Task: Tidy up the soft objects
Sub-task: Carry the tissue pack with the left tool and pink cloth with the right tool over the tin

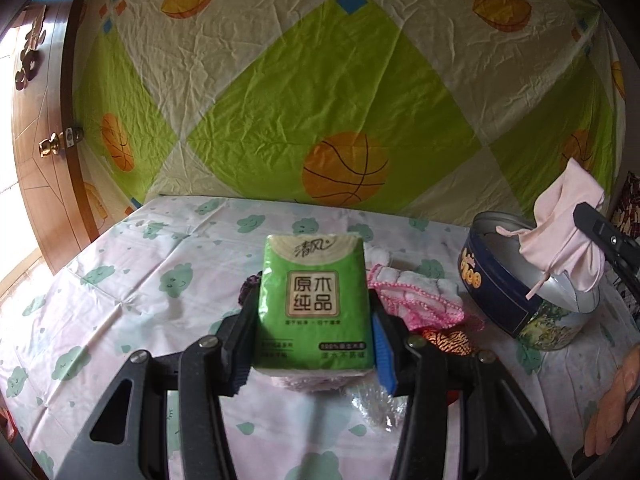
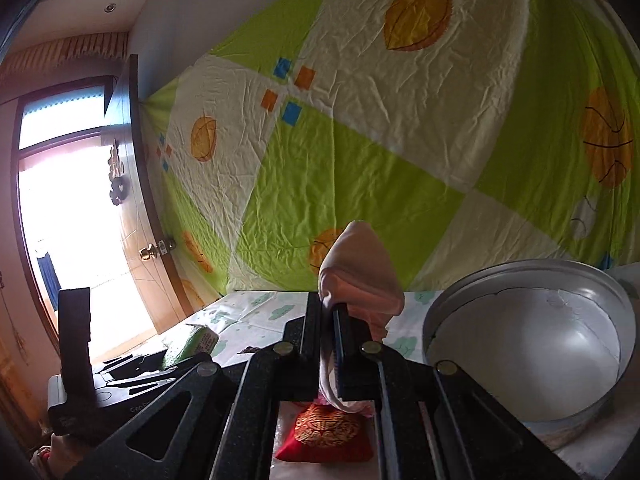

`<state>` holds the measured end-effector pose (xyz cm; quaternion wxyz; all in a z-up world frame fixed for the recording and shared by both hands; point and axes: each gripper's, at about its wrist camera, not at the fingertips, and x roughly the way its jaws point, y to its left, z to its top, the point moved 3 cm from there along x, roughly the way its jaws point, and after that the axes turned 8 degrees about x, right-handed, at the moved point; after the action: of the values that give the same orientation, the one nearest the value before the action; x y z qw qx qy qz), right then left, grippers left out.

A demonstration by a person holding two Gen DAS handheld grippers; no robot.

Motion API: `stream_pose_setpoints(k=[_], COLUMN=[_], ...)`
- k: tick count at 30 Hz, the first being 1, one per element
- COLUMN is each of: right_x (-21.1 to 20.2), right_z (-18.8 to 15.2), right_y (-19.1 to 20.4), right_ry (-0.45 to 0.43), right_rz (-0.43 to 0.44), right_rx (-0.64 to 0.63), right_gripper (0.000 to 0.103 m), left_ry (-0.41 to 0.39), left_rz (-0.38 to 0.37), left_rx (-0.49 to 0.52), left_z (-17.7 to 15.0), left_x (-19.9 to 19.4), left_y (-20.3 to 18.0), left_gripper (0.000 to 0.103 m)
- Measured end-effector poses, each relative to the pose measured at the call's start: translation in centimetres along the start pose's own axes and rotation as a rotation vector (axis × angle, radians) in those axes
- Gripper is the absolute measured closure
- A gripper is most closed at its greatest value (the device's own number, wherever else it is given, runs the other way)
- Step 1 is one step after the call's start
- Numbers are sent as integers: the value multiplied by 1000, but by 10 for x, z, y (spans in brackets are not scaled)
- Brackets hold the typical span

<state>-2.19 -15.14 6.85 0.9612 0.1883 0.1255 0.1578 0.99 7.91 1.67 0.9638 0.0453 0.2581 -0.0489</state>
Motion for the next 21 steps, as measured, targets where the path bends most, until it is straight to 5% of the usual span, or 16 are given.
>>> stream_pose_setpoints(k=[8, 21], right_x=[-25, -34], right_z=[28, 34], right_y=[-71, -153], right_ry=[-71, -55], right_rz=[-160, -397], right_rx=[14, -5], right_gripper=[97, 97], left_ry=[-41, -12], left_rz=[-87, -192], left_rx=[68, 156], left_z=[29, 57], left_x=[7, 48], left_y=[-70, -203], left_gripper=[55, 55])
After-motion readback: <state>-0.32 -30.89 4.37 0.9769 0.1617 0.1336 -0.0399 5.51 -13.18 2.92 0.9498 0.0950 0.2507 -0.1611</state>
